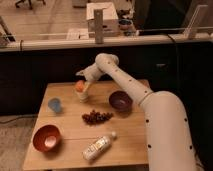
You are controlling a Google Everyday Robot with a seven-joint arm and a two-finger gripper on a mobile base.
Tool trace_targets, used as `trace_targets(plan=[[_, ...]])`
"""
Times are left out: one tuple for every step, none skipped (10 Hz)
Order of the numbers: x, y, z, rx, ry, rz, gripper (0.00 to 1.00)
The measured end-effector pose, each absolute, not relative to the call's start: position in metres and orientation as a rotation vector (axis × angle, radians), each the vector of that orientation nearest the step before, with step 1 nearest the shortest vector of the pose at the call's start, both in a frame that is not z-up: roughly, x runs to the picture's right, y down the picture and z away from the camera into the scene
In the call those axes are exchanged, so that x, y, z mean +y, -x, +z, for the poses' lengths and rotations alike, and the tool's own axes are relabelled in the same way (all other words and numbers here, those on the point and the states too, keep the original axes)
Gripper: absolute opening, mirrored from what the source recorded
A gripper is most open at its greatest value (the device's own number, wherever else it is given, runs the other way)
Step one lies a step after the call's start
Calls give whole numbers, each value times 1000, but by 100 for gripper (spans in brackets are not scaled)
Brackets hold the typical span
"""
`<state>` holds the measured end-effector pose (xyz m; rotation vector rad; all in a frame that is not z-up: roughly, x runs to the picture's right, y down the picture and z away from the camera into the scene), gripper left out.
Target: Place apple in paper cup
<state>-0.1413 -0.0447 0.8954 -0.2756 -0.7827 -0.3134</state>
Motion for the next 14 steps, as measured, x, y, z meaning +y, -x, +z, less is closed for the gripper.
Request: trace_targets(plan=[[-43, 141, 894, -781, 280, -317, 75], [-42, 140, 892, -773, 293, -316, 75], [-39, 139, 891, -766, 302, -317, 75], [-38, 138, 889, -760, 307, -319, 75], [-36, 136, 887, -751, 314, -320, 75], [-35, 133, 885, -742, 319, -320, 75], [-35, 133, 885, -742, 320, -321, 75], [-35, 133, 885, -742, 320, -321, 75], [-35, 134, 885, -742, 320, -322, 75], [-35, 134, 885, -742, 320, -321, 75], [-35, 133, 885, -742, 320, -321, 75], [-35, 133, 885, -742, 320, -320, 75], [-35, 133, 885, -741, 319, -320, 75], [-35, 133, 885, -742, 320, -320, 75]])
